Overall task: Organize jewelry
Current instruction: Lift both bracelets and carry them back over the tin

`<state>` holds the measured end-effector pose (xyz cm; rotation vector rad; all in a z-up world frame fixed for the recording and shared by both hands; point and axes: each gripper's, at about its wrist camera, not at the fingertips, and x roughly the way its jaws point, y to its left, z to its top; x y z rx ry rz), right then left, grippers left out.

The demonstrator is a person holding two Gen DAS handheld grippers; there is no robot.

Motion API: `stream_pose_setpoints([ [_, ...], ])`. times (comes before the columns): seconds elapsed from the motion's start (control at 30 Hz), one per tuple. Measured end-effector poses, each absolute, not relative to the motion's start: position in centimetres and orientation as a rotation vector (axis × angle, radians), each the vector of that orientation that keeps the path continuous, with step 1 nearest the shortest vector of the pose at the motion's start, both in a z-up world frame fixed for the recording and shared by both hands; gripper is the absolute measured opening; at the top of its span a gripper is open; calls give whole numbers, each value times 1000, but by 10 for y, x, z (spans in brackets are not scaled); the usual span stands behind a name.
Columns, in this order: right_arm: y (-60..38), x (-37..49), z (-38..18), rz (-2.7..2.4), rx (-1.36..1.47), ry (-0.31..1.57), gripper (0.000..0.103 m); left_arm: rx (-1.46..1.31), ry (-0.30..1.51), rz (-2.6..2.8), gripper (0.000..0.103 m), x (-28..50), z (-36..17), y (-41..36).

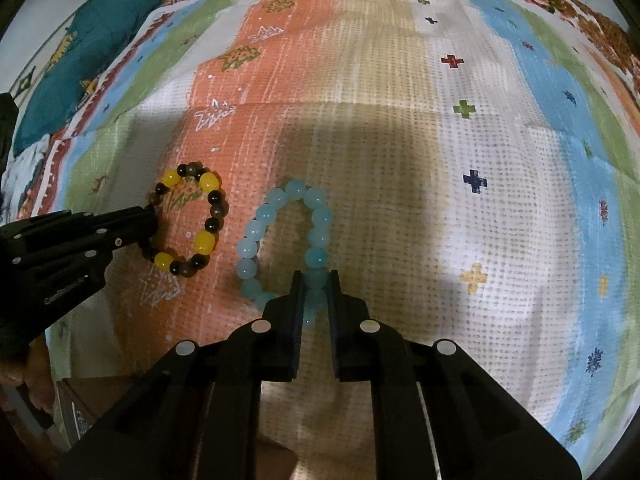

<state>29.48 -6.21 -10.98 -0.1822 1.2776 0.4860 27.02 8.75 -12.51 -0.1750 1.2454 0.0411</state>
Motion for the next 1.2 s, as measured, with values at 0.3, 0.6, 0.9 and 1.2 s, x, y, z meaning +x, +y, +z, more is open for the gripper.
stream_pose_setpoints([
  [0.3, -62, 294, -108, 486, -184, 1274, 12, -195, 1211, 28, 11, 266, -108, 89],
  [0.6, -61, 286, -89, 508, -178, 1237, 12, -220, 1150, -11, 11, 255, -80, 83],
  [0.9, -64, 266, -60, 538, -178, 1174, 12, -232, 1098, -42, 11, 243, -57, 74],
  [1.2, -69, 252, -40, 550, -180, 1125, 12, -233, 1068, -53, 11, 230, -43, 68],
])
